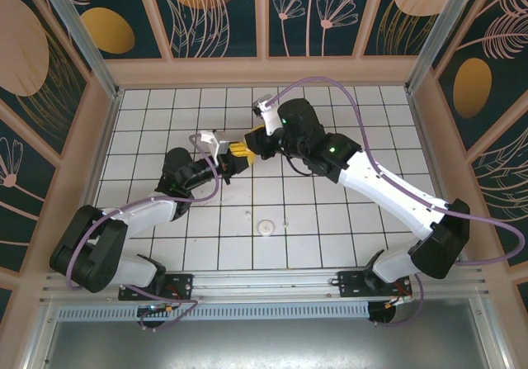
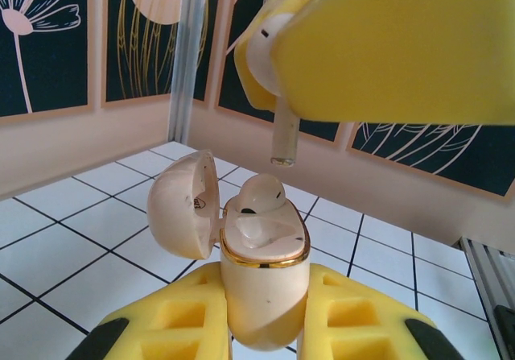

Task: Insert the wireless bluetooth earbuds into the charging case

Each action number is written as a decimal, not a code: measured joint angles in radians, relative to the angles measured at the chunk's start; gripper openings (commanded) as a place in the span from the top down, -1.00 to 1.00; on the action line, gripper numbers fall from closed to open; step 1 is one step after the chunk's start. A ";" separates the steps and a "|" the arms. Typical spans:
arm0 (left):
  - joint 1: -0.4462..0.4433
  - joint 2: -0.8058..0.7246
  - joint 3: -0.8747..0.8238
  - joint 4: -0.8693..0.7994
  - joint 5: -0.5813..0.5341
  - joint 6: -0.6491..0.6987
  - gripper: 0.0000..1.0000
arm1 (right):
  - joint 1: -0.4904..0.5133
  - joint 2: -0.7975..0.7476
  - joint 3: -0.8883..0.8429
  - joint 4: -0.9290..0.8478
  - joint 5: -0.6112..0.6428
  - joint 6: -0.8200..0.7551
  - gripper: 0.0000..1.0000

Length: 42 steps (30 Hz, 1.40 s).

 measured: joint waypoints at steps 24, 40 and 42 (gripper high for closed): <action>-0.002 0.009 0.006 0.011 0.000 -0.042 0.74 | 0.002 0.003 -0.046 0.037 -0.039 0.000 0.55; -0.003 0.008 0.006 0.010 0.008 -0.042 0.73 | -0.006 0.021 -0.046 0.028 -0.041 0.000 0.55; -0.003 0.008 0.006 0.005 0.007 -0.042 0.73 | -0.013 0.024 -0.046 0.028 -0.058 -0.001 0.55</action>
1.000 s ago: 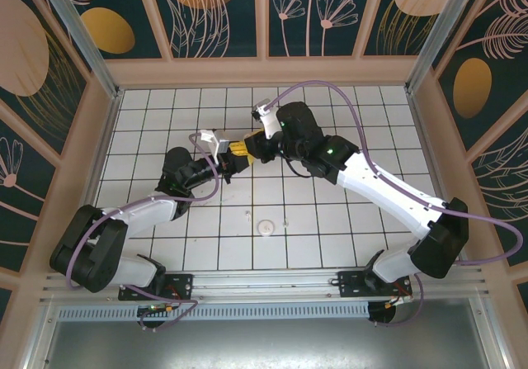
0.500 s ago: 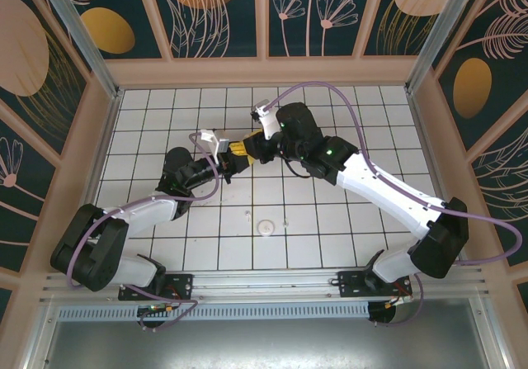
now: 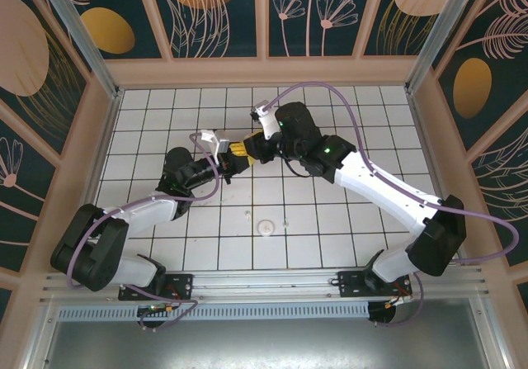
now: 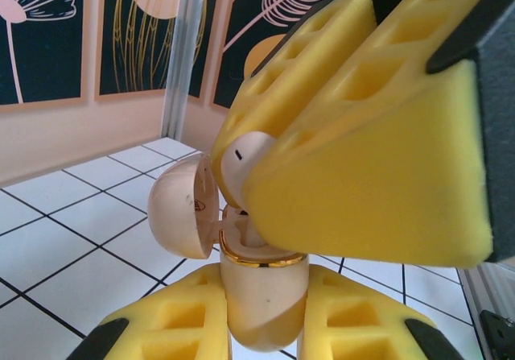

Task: Insert the wireless bluetooth earbuds into the charging case

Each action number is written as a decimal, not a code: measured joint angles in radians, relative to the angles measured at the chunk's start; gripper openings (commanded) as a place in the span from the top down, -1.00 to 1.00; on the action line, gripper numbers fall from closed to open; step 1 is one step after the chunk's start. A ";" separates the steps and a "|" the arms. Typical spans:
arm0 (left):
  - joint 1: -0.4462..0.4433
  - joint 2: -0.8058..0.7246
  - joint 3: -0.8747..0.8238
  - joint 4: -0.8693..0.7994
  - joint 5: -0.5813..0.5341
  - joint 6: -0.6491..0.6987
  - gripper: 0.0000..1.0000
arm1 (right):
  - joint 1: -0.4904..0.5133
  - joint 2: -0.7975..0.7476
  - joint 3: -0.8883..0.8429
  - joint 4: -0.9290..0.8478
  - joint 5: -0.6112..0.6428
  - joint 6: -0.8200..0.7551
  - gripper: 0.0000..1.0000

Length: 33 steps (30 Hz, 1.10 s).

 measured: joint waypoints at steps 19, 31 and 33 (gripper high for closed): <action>-0.003 0.000 0.000 -0.010 0.003 0.000 0.71 | -0.032 0.001 0.000 -0.018 -0.080 -0.020 0.41; -0.010 0.000 0.000 -0.011 -0.011 0.005 0.70 | -0.043 0.001 0.000 -0.018 -0.089 -0.006 0.29; -0.010 -0.002 0.000 -0.011 -0.011 0.005 0.71 | -0.051 0.002 0.000 -0.018 -0.089 0.003 0.27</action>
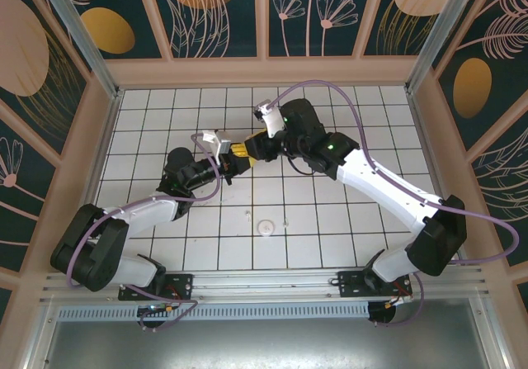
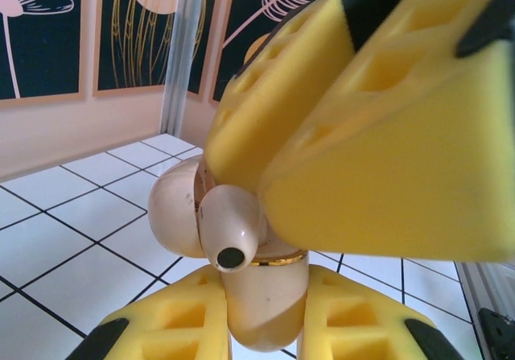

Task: Insert the wireless bluetooth earbuds into the charging case

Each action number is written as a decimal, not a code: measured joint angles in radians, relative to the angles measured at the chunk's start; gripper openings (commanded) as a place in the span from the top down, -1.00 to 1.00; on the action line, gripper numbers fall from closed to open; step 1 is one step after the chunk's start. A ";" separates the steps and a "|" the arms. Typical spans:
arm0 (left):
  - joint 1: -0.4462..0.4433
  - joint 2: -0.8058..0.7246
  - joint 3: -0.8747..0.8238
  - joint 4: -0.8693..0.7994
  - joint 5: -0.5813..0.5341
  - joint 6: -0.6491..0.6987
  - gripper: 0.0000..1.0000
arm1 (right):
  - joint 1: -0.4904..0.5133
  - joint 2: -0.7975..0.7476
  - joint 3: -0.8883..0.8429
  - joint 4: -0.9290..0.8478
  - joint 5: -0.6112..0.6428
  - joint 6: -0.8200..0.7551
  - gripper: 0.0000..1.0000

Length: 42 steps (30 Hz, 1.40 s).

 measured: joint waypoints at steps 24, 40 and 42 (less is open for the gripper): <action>-0.001 -0.033 0.000 -0.004 -0.035 0.015 0.70 | -0.016 0.005 0.038 -0.007 -0.013 0.063 -0.06; -0.001 -0.042 0.002 -0.047 -0.121 0.058 0.71 | -0.021 -0.057 0.038 -0.017 -0.003 0.144 -0.15; -0.002 -0.042 0.006 -0.059 -0.127 0.064 0.70 | -0.021 -0.055 0.044 -0.043 0.016 0.164 -0.21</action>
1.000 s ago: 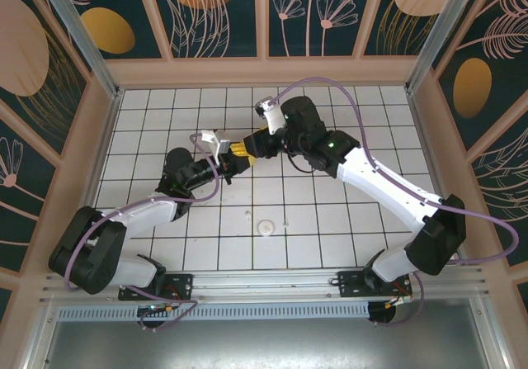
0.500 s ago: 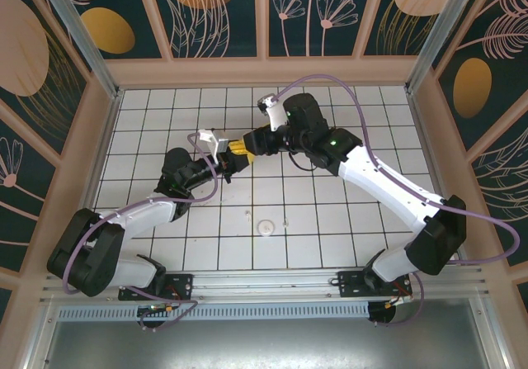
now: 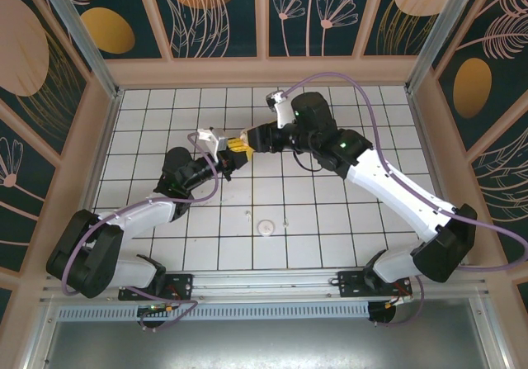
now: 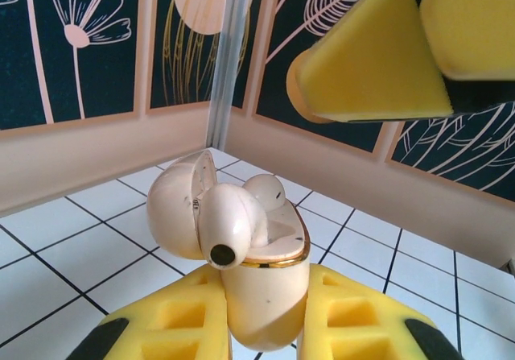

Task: Insert the wireless bluetooth earbuds into the charging case

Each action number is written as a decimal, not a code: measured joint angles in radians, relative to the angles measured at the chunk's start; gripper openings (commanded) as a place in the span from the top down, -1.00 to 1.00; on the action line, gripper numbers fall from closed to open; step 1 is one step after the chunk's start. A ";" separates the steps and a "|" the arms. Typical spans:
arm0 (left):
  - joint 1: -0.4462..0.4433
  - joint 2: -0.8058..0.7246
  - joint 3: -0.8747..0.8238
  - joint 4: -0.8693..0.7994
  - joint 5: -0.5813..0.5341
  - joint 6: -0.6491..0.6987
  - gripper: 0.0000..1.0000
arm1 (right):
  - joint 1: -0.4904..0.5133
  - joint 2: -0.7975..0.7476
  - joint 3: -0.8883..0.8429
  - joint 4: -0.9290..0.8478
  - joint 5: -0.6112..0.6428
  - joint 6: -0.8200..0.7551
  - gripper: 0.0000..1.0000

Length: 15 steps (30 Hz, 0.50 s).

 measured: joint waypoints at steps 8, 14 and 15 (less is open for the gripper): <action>-0.004 0.000 0.013 -0.042 -0.026 0.026 0.70 | 0.012 0.058 0.068 -0.092 0.086 0.085 -0.69; -0.005 0.000 0.014 -0.057 -0.039 0.033 0.70 | 0.019 0.105 0.098 -0.119 0.112 0.128 -0.75; -0.005 0.000 0.014 -0.060 -0.039 0.033 0.71 | 0.021 0.114 0.107 -0.124 0.115 0.130 -0.75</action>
